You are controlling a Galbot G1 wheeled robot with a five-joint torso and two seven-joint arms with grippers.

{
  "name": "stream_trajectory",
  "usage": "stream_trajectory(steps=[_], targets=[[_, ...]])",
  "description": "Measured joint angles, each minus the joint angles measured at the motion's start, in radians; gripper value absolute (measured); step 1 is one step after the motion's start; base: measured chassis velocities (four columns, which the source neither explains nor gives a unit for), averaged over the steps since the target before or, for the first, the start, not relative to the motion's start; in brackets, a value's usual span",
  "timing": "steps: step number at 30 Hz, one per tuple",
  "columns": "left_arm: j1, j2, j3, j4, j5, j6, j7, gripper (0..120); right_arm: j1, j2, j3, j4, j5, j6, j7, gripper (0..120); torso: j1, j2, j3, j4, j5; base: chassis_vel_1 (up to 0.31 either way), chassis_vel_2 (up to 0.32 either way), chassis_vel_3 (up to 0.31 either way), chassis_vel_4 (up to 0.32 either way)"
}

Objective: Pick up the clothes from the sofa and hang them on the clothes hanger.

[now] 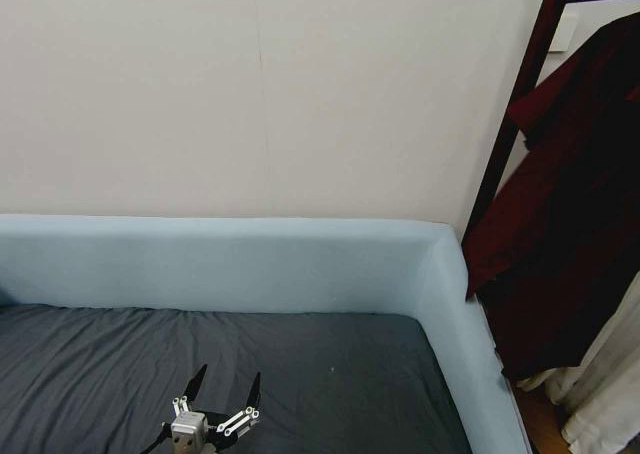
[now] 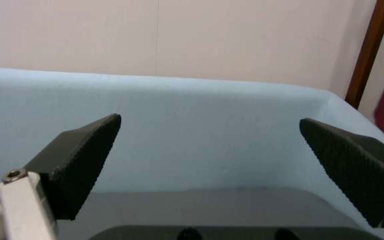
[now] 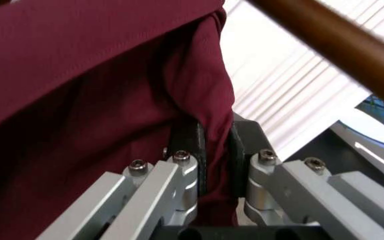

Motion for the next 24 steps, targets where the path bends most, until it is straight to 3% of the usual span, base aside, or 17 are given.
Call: stream_trajectory(steps=[4,7,9,12,24], targets=[[0.0,0.0,0.0,0.0,0.0,0.0,0.0,100,-0.012,-0.091,-0.009,-0.008,0.099,-0.001,0.059,8,0.0,0.0,0.0,-0.0001,0.0,0.0,0.0,0.0,0.0],[0.0,0.0,0.0,0.0,0.0,0.0,0.0,100,-0.031,-0.202,-0.019,-0.025,0.265,0.0,0.138,8,0.0,0.0,0.0,-0.0001,-0.0005,0.0,0.0,0.0,0.0],[0.0,0.0,0.0,0.0,0.0,0.0,0.0,100,-0.037,-0.218,-0.019,-0.028,0.297,-0.001,0.154,8,0.0,0.0,0.0,-0.0002,-0.0004,0.0,0.0,0.0,0.0],[0.0,0.0,0.0,0.0,0.0,0.0,0.0,100,-0.06,-0.286,-0.019,-0.035,0.495,-0.001,0.278,8,0.0,0.0,0.0,-0.0002,-0.0001,0.0,0.0,0.0,0.0],[0.0,0.0,0.0,0.0,0.0,0.0,0.0,100,-0.17,-0.356,0.042,-0.123,0.537,0.001,0.324,8,0.0,0.0,0.0,0.0002,0.0001,0.0,0.0,0.0,0.0]])
